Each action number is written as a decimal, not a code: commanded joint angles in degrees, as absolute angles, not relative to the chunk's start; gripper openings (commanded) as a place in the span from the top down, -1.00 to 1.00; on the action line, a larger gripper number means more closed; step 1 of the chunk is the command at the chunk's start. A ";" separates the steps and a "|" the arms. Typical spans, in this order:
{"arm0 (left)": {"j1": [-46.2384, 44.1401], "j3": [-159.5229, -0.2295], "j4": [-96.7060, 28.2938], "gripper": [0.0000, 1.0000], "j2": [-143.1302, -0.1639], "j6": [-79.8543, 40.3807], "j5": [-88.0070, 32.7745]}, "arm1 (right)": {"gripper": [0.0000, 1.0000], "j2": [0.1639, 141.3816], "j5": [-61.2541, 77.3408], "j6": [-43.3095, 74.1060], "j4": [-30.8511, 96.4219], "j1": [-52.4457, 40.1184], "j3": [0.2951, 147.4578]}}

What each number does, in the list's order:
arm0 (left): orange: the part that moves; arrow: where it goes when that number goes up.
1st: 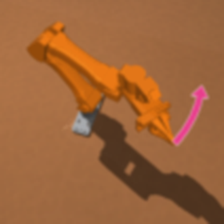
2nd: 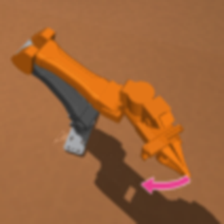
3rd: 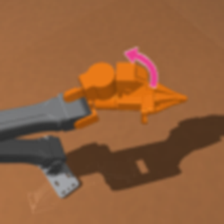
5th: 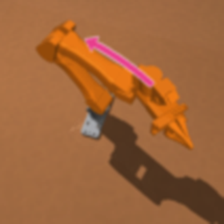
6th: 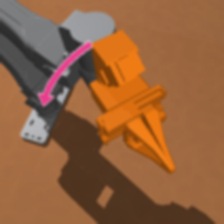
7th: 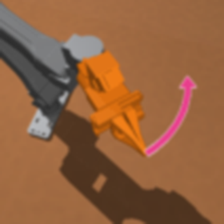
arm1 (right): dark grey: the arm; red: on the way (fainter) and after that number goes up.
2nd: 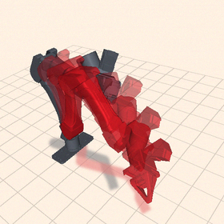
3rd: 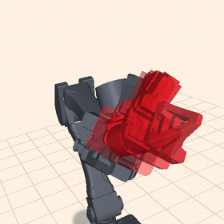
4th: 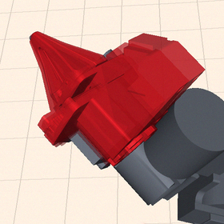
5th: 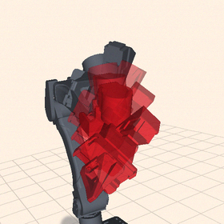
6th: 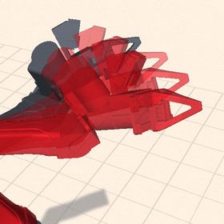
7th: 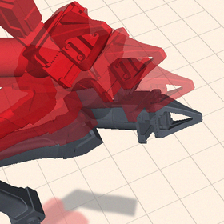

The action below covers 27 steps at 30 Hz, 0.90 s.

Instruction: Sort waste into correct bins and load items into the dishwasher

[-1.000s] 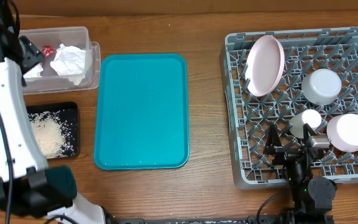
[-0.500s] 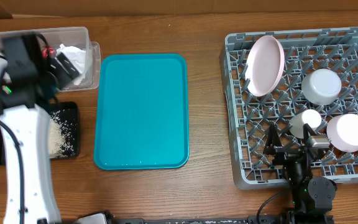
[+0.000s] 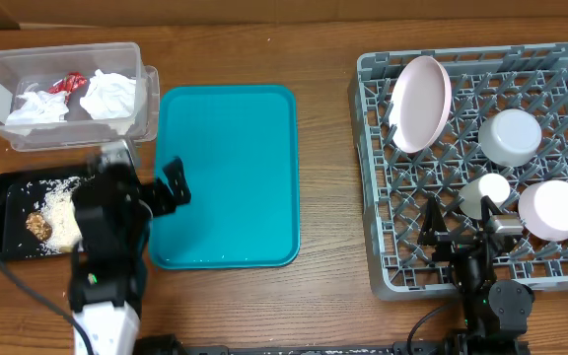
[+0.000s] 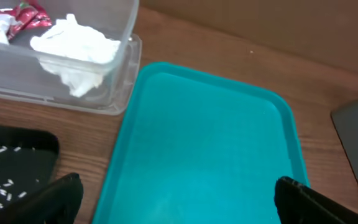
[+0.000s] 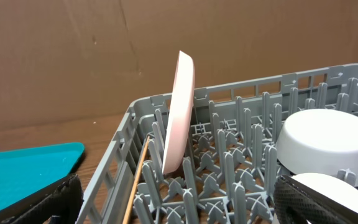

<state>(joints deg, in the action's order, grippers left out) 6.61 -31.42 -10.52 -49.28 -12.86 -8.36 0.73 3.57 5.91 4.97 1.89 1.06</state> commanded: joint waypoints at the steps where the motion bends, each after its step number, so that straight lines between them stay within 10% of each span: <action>1: 4.34 -23.73 -6.11 -1.00 -41.63 -8.97 -9.89 | -1.00 0.16 3.03 5.56 4.62 2.26 0.47; 27: -2.46 -0.27 -4.29 -1.00 -3.84 -3.40 3.01 | -1.00 0.16 3.03 5.56 4.62 2.26 0.47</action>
<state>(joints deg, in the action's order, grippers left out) -2.92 -0.51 -4.36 -5.96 -2.83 0.75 0.73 3.60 5.96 4.99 1.91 1.06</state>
